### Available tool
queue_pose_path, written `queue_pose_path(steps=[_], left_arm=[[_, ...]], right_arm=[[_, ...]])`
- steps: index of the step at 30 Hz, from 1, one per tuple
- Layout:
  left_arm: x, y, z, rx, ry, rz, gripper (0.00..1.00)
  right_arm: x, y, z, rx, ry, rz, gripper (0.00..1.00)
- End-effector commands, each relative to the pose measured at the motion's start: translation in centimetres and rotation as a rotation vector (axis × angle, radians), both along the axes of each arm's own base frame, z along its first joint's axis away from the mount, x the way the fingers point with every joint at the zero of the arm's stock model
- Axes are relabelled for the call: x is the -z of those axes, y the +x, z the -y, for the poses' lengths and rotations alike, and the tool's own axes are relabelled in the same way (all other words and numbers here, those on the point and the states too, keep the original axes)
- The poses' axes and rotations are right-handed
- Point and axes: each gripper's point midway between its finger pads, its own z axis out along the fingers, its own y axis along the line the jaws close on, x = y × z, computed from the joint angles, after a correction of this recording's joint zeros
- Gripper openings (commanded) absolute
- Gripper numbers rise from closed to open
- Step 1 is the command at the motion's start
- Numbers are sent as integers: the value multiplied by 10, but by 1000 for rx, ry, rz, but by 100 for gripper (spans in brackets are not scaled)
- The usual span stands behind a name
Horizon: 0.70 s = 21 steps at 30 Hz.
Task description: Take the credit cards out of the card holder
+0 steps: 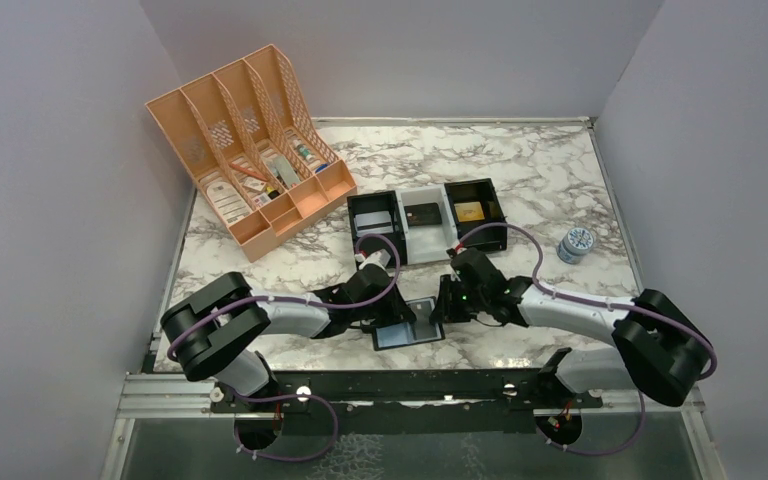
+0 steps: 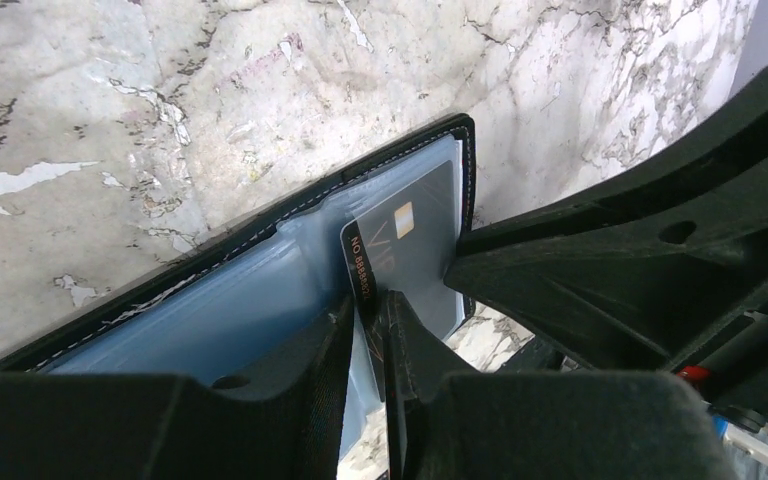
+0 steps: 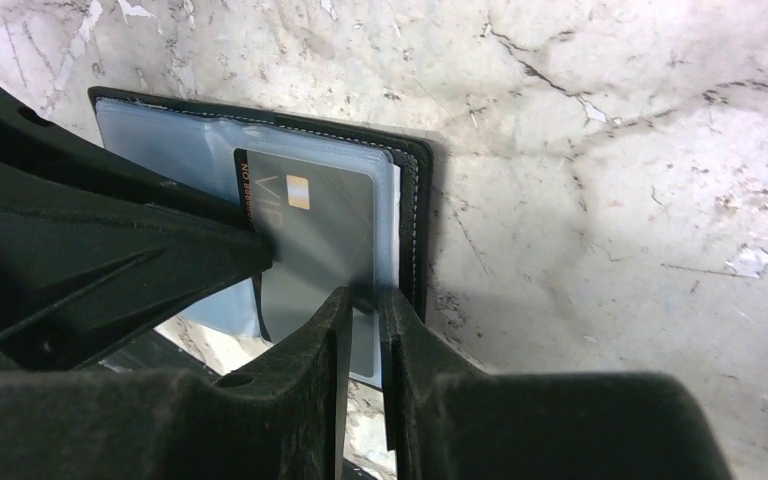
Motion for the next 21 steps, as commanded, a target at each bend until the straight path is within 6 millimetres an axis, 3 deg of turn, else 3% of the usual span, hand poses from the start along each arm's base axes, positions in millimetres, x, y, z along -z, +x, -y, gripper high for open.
queue_pose_path(steps=[1,8,16,21], left_arm=[[15,-7,-6,13,50,-29,21],[16,-8,-8,11,45,-33,23],[7,-3,-10,-16,30,0,3],[6,-4,-15,-25,29,4,3]], right_arm=[[18,-7,1,-17,-37,-56,17],[24,-16,1,-18,-15,-88,17],[26,-13,4,-9,-33,-85,17],[28,-11,6,-1,-56,-78,17]])
